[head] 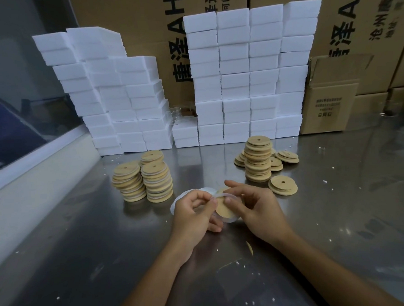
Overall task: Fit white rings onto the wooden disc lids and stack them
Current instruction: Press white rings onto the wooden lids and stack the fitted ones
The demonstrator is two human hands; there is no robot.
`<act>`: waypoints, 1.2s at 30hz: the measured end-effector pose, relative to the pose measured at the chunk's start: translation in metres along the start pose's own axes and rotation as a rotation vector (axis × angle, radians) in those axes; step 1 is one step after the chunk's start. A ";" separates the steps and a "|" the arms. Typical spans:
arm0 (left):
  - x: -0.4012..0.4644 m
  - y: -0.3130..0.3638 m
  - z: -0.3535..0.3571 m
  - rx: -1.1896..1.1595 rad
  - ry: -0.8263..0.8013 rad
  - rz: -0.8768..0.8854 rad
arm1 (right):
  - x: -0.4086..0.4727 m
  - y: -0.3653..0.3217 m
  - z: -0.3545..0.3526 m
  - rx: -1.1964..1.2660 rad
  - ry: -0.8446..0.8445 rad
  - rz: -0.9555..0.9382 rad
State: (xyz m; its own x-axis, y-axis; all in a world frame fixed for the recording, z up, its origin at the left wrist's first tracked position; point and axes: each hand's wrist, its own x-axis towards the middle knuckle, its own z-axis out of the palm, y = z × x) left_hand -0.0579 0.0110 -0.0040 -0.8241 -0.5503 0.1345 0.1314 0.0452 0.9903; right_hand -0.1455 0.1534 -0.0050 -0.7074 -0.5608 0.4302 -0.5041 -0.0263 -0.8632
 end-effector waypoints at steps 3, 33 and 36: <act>0.001 -0.005 0.001 0.058 0.043 0.080 | 0.000 0.000 0.002 -0.020 0.067 0.003; 0.001 -0.005 0.000 0.295 0.154 0.313 | 0.000 -0.004 0.001 -0.004 0.069 0.096; 0.000 -0.004 0.000 0.305 0.161 0.326 | 0.000 -0.003 0.001 0.000 0.056 0.090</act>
State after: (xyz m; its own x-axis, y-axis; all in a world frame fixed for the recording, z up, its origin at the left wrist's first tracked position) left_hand -0.0586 0.0102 -0.0082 -0.6674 -0.5881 0.4568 0.1813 0.4666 0.8657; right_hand -0.1428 0.1526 -0.0027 -0.7764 -0.5137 0.3652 -0.4373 0.0218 -0.8990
